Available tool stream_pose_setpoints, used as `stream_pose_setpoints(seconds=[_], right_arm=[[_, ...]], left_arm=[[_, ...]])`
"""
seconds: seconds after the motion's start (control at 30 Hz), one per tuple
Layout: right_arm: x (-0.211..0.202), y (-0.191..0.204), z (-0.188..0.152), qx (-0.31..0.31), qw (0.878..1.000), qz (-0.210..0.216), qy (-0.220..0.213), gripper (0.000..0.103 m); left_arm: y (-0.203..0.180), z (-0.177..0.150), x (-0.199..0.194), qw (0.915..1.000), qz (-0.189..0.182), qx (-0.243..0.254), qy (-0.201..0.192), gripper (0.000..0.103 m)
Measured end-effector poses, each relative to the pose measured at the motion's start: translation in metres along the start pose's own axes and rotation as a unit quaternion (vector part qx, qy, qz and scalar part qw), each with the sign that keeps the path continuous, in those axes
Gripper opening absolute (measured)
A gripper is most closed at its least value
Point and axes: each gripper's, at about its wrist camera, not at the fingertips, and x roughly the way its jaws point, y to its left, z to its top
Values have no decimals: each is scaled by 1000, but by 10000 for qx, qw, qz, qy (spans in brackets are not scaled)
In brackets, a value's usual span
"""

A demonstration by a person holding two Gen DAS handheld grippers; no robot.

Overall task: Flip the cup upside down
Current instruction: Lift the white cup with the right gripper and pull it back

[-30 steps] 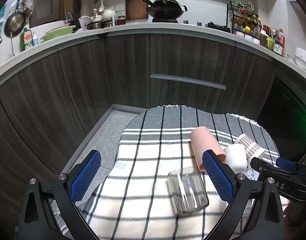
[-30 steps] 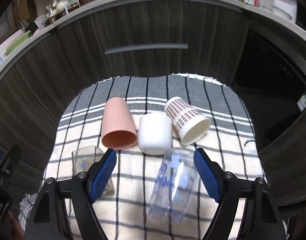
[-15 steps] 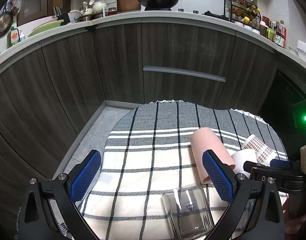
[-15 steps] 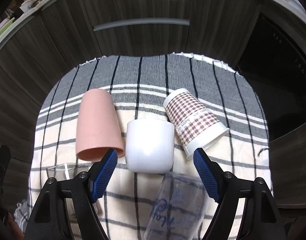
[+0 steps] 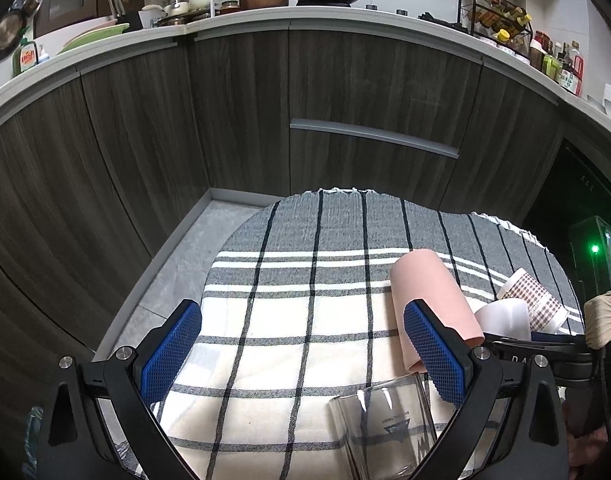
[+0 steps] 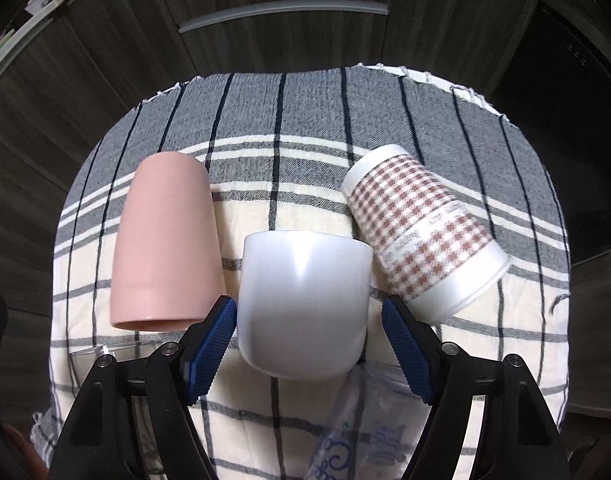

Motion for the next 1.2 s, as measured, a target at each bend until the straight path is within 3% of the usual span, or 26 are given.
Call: stream_pose_setpoints(seconds=[0.27, 0.57, 0.93, 1.2], right_arm=[[-1, 1, -2, -65, 9997, 252, -6, 68], [-46, 5, -15, -47, 9985, 434, -320, 68], [-105, 27, -101, 62, 9947, 1000, -249, 68], [-98, 32, -162, 167, 9948, 1000, 86, 68]], left_arm=[[2, -2, -2, 10000, -3, -5, 10, 103], [14, -3, -42, 9998, -19, -7, -204, 103], [46, -42, -111, 9994, 32, 33, -353, 103], [53, -83, -136, 9992, -33, 249, -310, 103]])
